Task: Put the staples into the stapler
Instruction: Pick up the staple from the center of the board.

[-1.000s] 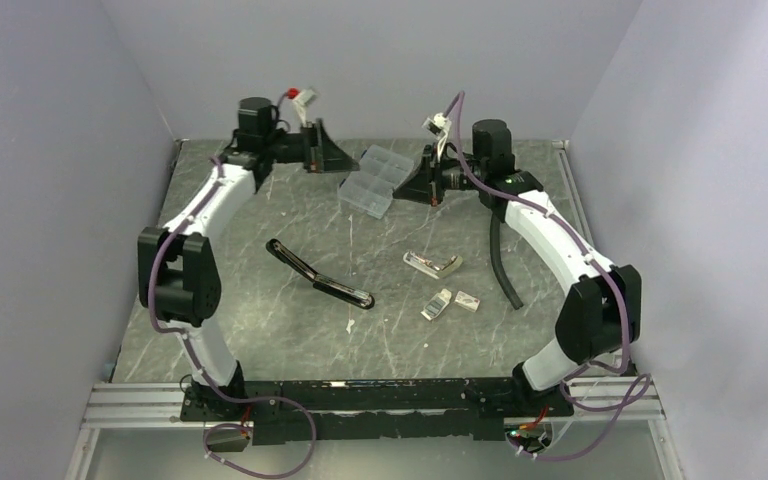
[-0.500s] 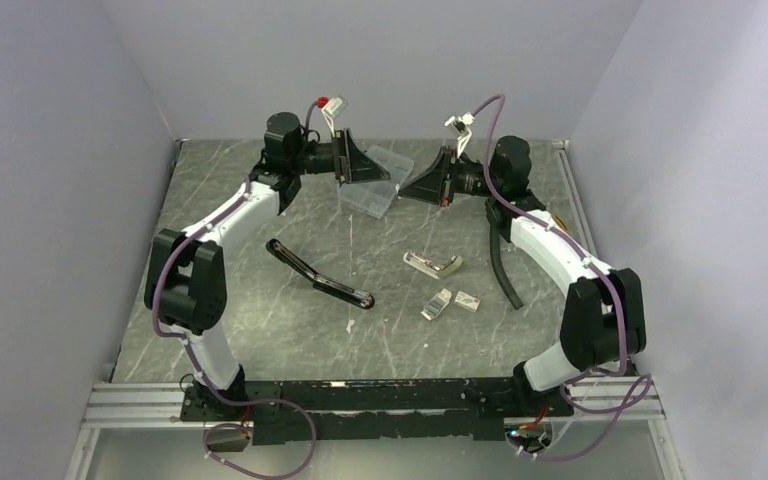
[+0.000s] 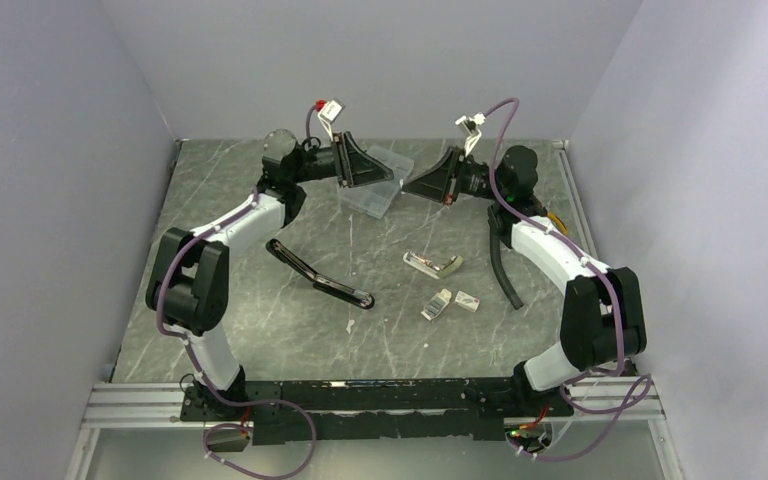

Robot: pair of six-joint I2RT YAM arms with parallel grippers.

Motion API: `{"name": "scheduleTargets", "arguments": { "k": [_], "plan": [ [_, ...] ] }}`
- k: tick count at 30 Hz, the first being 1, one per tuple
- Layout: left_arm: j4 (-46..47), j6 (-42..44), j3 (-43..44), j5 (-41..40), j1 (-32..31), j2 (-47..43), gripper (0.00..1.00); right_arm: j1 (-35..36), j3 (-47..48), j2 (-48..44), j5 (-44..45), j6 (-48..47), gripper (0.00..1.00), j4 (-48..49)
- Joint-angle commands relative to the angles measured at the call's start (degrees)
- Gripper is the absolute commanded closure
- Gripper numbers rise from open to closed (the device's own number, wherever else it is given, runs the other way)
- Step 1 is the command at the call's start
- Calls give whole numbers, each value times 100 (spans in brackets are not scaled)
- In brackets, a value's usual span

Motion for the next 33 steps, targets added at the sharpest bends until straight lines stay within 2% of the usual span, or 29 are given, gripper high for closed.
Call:
{"name": "scheduleTargets", "arguments": {
  "k": [1, 9, 21, 33],
  "plan": [
    [812, -253, -90, -57, -67, -162, 52, -40, -37, -57, 146, 291, 100, 635],
    [1207, -270, -150, -206, -151, -29, 54, -48, -175, -2, 218, 550, 100, 1031],
    [1190, -309, 18, -241, -277, 107, 55, -48, -184, -11, 225, 540, 100, 1059],
    [1385, -472, 191, -152, -331, 237, 71, -44, -196, -16, 239, 386, 100, 905]
  ]
}}
